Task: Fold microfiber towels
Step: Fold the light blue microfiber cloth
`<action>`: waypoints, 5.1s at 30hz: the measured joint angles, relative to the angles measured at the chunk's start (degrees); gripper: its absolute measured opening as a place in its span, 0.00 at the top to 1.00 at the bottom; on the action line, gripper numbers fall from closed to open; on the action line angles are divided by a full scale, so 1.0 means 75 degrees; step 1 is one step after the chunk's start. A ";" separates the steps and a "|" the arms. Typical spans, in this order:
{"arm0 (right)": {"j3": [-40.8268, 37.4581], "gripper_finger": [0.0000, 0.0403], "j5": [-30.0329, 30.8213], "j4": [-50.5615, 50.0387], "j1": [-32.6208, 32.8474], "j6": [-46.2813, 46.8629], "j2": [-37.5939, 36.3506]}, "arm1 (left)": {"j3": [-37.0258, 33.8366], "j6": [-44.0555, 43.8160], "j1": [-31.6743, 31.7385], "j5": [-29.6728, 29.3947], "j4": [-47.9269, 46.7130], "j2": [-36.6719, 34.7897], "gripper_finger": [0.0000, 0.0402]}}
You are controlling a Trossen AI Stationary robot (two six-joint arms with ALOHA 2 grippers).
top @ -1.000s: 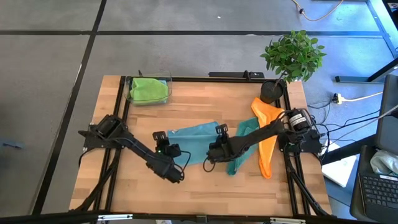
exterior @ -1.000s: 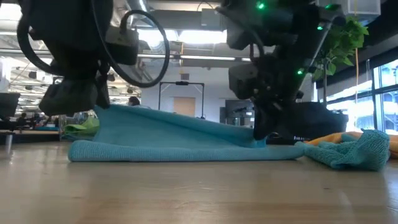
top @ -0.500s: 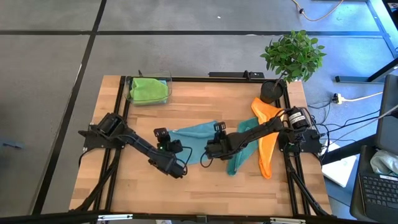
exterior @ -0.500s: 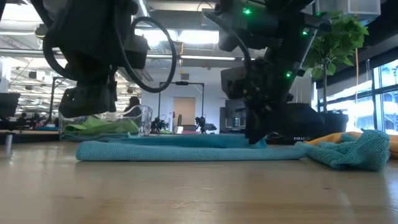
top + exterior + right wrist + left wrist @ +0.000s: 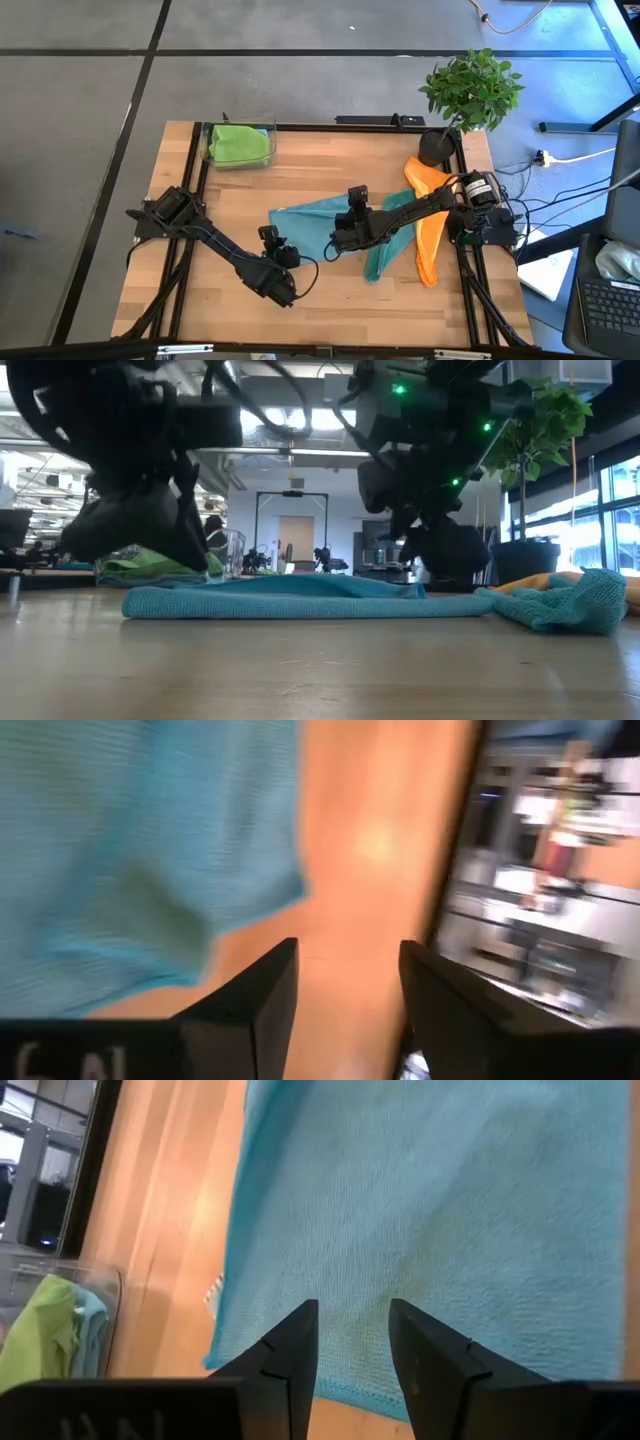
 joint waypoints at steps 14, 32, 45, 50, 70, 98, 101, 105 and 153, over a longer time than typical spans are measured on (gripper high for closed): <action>0.0003 0.68 -0.4748 -0.0018 -0.0202 -0.0640 -0.0504 | -0.0941 -0.0813 0.0383 -0.0328 0.0978 0.0009 0.71; 0.0003 0.71 -0.5620 0.0440 -0.2006 -0.1495 -0.0475 | -0.0986 -0.0679 0.0376 -0.0470 0.1263 0.0006 0.71; 0.0003 0.71 -0.3153 0.0732 -0.2254 -0.1599 -0.0475 | -0.0986 -0.0264 0.0703 -0.0470 0.1304 0.0006 0.71; 0.0003 0.71 -0.3150 0.0563 -0.2403 -0.1600 -0.0498 | -0.0986 -0.0300 0.0778 -0.0402 0.1311 0.0006 0.71; -0.1060 0.71 -0.7118 0.2765 -0.0018 -0.0551 -0.1734 | -0.0553 -0.0681 -0.0279 -0.0144 -0.0813 -0.0344 0.71; -0.1853 0.71 -0.3027 0.2781 0.3139 0.2032 -0.1734 | -0.1845 0.0364 0.0980 0.1745 0.0960 -0.0601 0.93; -0.1853 0.71 -0.2782 0.2512 0.3139 0.2190 -0.1734 | -0.1913 -0.0684 0.0494 0.1928 0.0683 -0.0597 0.96; -0.1853 0.71 -0.2724 0.2649 0.3134 0.1990 -0.1734 | -0.1809 -0.2836 -0.0202 0.2111 0.0363 -0.0580 0.99; -0.1848 0.71 -0.4411 0.9032 0.2597 -0.1503 -0.0079 | 0.0590 -0.4087 -0.1697 0.3212 0.0878 -0.0536 0.99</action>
